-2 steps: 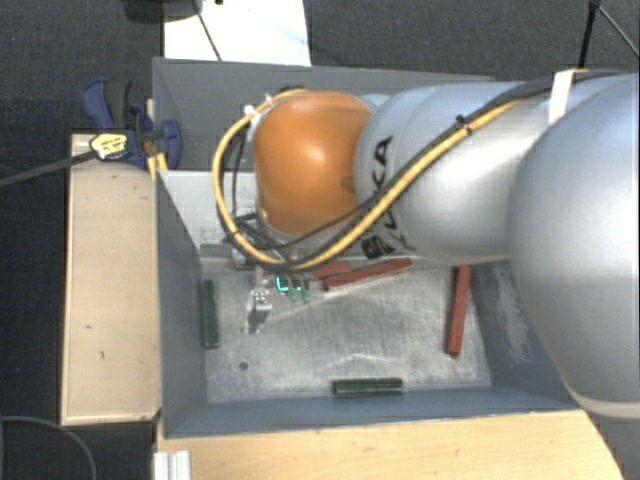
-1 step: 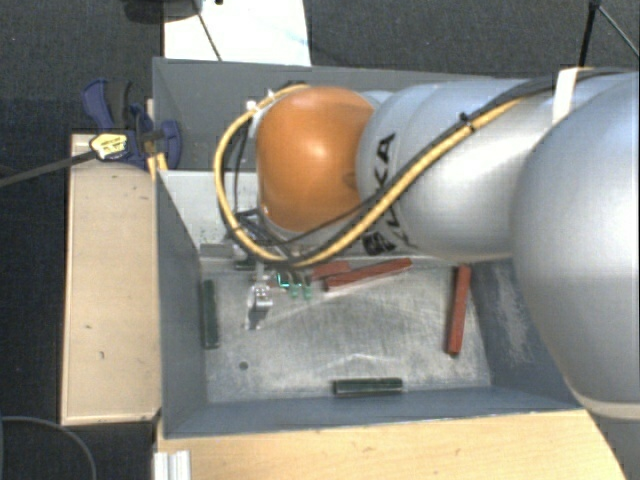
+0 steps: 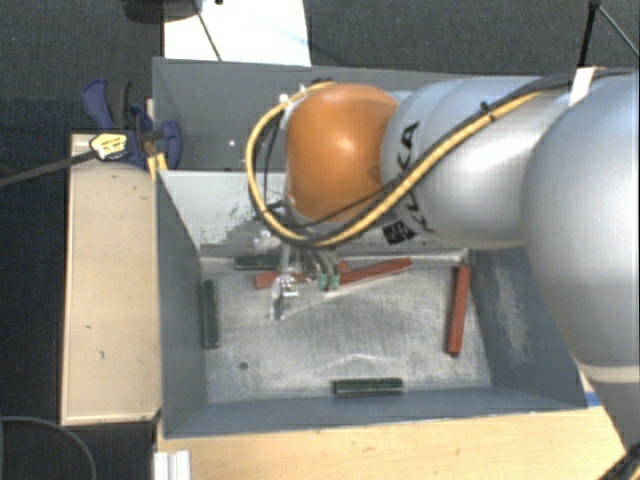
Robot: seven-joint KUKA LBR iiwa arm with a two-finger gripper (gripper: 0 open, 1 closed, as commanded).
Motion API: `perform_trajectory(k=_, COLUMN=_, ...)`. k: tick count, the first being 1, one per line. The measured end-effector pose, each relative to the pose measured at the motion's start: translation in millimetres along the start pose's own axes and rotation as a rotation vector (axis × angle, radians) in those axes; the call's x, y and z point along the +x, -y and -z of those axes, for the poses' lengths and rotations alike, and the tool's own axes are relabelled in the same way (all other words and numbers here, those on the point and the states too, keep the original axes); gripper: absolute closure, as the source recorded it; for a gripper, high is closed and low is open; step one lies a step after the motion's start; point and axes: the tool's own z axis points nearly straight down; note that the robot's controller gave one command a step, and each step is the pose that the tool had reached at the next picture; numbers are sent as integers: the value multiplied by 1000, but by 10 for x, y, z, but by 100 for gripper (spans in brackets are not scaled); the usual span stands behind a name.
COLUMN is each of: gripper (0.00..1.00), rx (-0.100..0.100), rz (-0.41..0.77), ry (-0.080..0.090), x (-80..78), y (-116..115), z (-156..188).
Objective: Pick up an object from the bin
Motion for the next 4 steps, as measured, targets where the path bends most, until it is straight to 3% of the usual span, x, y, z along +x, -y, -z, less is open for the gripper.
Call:
perform_trajectory(k=1, gripper=0, rx=4, rz=39, ry=-4, x=-52, y=249, z=-4)
perform_trajectory(k=2, gripper=0, rx=-1, rz=-39, ry=7, x=-158, y=280, z=-423)
perform_trajectory(k=3, gripper=100, rx=-3, rz=43, ry=11, x=-92, y=407, z=-895)
perform_trajectory(k=4, gripper=100, rx=-3, rz=41, ry=11, x=-92, y=407, z=-895)
